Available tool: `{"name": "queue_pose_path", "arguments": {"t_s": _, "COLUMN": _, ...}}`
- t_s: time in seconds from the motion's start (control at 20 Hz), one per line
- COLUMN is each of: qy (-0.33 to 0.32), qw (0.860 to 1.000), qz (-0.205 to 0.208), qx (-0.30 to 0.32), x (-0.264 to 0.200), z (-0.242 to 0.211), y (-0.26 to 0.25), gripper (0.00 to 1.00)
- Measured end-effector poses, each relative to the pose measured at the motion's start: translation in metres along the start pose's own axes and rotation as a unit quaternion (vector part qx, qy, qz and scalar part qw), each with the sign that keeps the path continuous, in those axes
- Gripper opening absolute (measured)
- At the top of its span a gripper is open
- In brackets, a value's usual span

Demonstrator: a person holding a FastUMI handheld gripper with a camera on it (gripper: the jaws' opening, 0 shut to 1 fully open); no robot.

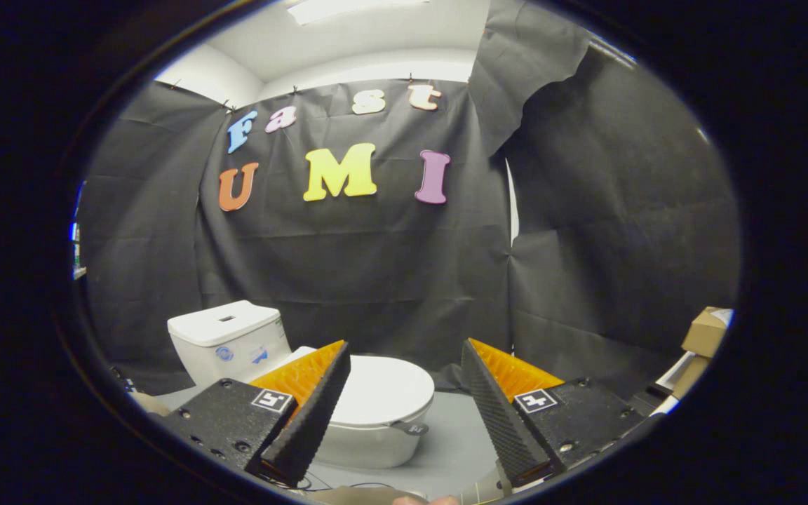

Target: Open the toilet lid.

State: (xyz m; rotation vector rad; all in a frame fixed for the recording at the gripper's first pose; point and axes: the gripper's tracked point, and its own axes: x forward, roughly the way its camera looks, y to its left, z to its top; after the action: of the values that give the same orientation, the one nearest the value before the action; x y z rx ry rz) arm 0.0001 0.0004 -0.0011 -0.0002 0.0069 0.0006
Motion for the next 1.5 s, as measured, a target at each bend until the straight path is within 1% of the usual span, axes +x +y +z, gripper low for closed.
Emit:
{"name": "queue_pose_path", "arguments": {"t_s": 0.4, "qy": 0.011, "qw": 1.000, "qz": 0.004, "qx": 0.007, "x": 0.001, "z": -0.007, "y": 0.002, "gripper": 1.00}}
{"name": "queue_pose_path", "arguments": {"t_s": 0.5, "qy": 0.021, "qw": 1.000, "qz": 0.003, "qx": 0.007, "x": 0.003, "z": -0.015, "y": 0.003, "gripper": 1.00}}
{"name": "queue_pose_path", "arguments": {"t_s": 0.7, "qy": 0.052, "qw": 0.998, "qz": 0.011, "qx": 0.033, "x": 0.008, "z": -0.038, "y": 0.012, "gripper": 1.00}}
{"name": "queue_pose_path", "arguments": {"t_s": 0.95, "qy": 0.071, "qw": 0.997, "qz": 0.012, "qx": 0.018, "x": 0.013, "z": -0.059, "y": 0.017, "gripper": 1.00}}
{"name": "queue_pose_path", "arguments": {"t_s": 1.05, "qy": 0.087, "qw": 0.996, "qz": 0.013, "qx": 0.010, "x": 0.017, "z": -0.066, "y": 0.022, "gripper": 1.00}}
{"name": "queue_pose_path", "arguments": {"t_s": 1.25, "qy": 0.113, "qw": 0.993, "qz": 0.043, "qx": 0.003, "x": 0.025, "z": -0.070, "y": 0.041, "gripper": 1.00}}
{"name": "queue_pose_path", "arguments": {"t_s": 1.4, "qy": 0.146, "qw": 0.988, "qz": 0.042, "qx": -0.007, "x": 0.039, "z": -0.082, "y": 0.039, "gripper": 1.00}}
{"name": "queue_pose_path", "arguments": {"t_s": 1.5, "qy": 0.177, "qw": 0.983, "qz": 0.038, "qx": 0.005, "x": 0.047, "z": -0.093, "y": 0.033, "gripper": 1.00}}
